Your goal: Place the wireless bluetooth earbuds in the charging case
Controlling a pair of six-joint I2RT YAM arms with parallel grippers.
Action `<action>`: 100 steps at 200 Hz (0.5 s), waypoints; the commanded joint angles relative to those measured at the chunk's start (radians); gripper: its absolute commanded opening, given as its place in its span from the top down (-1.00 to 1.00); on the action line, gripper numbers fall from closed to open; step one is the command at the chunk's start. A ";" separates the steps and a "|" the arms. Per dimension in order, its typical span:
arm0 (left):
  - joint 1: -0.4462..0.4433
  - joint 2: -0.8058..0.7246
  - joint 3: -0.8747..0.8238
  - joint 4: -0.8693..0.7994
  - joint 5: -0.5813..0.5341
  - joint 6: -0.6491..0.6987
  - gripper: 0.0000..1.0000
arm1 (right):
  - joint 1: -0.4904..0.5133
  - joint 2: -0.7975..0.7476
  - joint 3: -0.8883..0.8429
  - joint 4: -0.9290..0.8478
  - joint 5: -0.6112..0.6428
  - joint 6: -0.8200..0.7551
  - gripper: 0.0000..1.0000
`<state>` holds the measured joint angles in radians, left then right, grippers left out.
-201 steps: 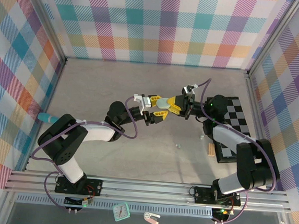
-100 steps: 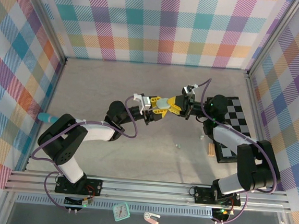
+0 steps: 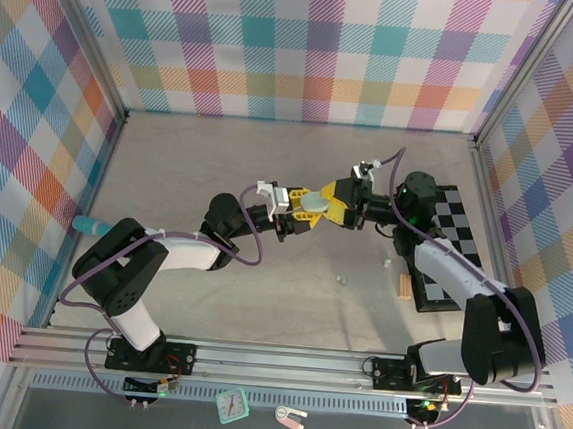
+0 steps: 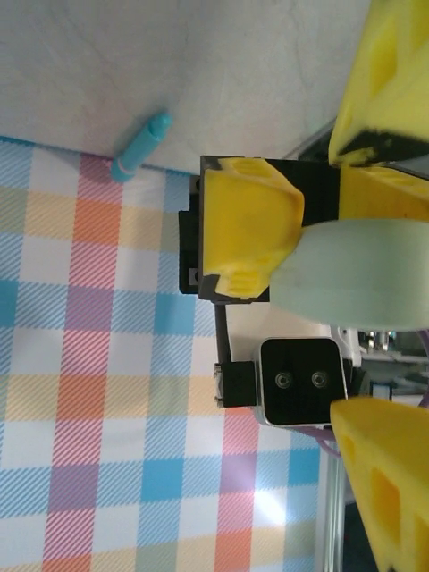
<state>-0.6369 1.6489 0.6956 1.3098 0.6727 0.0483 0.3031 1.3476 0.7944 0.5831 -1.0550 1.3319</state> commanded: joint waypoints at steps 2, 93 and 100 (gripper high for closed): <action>0.014 -0.039 -0.030 0.019 0.039 0.009 0.32 | -0.006 -0.045 0.110 -0.365 0.023 -0.311 -0.50; 0.022 -0.177 -0.035 -0.302 0.233 0.021 0.32 | 0.060 -0.177 0.363 -1.145 0.254 -1.641 -0.69; 0.023 -0.179 -0.035 -0.294 0.246 0.002 0.32 | 0.064 -0.184 0.363 -1.154 0.245 -1.703 -0.70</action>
<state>-0.6292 1.4963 0.6540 1.0740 0.8127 0.0715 0.3393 1.2129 1.1564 -0.4152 -0.8421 0.1146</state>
